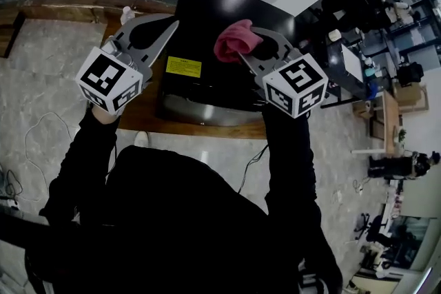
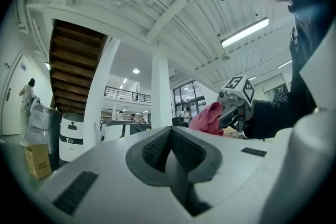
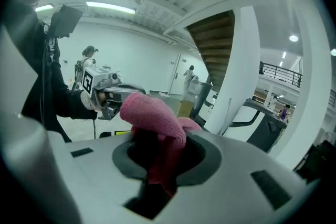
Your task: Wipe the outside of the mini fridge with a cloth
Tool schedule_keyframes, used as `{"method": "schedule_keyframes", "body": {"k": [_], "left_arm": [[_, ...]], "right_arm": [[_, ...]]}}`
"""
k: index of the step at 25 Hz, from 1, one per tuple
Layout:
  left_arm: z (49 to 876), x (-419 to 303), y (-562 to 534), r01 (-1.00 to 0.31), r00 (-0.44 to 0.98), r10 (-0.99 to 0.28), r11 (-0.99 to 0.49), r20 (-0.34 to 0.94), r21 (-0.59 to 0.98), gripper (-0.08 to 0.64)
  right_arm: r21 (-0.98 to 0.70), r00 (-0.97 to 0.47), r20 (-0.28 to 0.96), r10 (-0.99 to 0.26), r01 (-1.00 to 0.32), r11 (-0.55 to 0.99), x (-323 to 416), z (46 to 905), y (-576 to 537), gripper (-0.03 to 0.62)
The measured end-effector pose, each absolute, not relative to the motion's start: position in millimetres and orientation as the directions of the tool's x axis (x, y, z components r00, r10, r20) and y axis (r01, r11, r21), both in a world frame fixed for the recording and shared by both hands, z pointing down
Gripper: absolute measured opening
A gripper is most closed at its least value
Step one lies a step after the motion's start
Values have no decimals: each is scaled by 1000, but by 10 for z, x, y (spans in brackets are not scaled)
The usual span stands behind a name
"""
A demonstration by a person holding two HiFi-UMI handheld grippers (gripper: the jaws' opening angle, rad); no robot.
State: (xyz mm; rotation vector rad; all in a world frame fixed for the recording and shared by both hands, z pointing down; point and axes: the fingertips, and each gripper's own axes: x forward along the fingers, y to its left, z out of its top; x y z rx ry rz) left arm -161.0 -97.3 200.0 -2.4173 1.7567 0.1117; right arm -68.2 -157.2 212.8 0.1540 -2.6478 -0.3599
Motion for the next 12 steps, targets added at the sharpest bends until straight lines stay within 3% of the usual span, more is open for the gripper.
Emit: {"method": "schedule_keyframes", "body": {"k": [12], "left_arm": [[2417, -2330, -2014, -927, 372, -923, -374, -98, 2, 3]], "right_arm": [[171, -724, 665, -183, -91, 981, -2006, 2533, -2887, 86]]}}
